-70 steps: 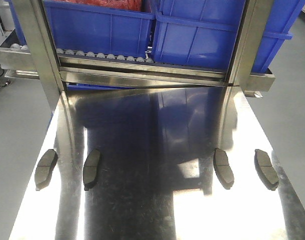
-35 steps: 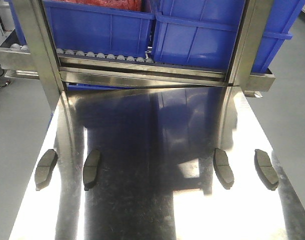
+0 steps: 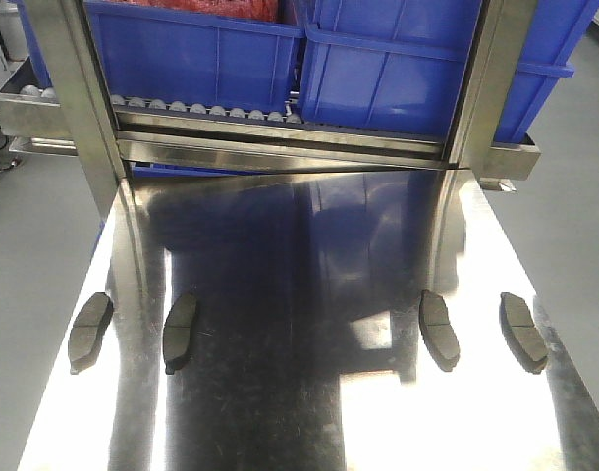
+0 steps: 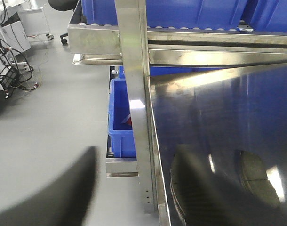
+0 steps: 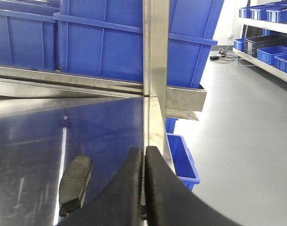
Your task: Move and align brake pads A on conveyor
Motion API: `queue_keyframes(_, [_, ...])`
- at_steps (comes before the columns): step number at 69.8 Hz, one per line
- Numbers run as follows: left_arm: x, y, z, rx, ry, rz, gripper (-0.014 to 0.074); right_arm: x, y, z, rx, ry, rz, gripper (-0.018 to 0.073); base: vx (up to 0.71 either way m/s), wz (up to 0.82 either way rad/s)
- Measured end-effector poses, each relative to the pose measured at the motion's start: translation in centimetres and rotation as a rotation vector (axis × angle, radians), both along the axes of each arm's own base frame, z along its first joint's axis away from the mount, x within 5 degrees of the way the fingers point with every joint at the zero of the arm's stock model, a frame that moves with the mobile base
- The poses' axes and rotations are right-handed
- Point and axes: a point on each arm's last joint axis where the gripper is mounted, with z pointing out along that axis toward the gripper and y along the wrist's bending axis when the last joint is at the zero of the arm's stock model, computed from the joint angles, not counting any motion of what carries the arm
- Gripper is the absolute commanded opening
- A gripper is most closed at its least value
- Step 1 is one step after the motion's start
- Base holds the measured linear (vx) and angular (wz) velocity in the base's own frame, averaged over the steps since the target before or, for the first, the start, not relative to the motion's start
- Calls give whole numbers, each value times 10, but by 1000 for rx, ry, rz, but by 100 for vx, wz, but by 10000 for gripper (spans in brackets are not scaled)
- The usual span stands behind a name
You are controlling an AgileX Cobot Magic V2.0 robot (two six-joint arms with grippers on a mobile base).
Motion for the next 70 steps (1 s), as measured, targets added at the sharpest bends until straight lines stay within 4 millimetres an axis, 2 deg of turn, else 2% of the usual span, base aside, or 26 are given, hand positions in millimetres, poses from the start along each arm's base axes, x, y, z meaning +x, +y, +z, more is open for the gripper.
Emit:
queue_keyframes(4, [0,0,0,0,0,0,704,0,0,0,0,0,0,-4,0,0])
queue_keyframes(7, [0,0,0,0,0,0,735,0,0,0,0,0,0,-4,0,0])
queue_keyframes(21, [1,0,0,-14,-2,5,698,0,0,0,0,0,0,-4,0,0])
queue_keyframes(28, [9,0,4,-28,18,6,676,0,0,0,0,0,0,-4,0,0])
queue_keyframes(44, [65,1,3,-52,270,5,662,0,0,0,0,0,0,-4,0,0])
queue_keyframes(58, [123,1,-21,-61,528,-22,657,0,0,0,0,0,0,-4,0,0])
queue_keyframes(70, [164,-3,-46,-85,726,-68,650,0,0,0,0,0,0,-4,0,0])
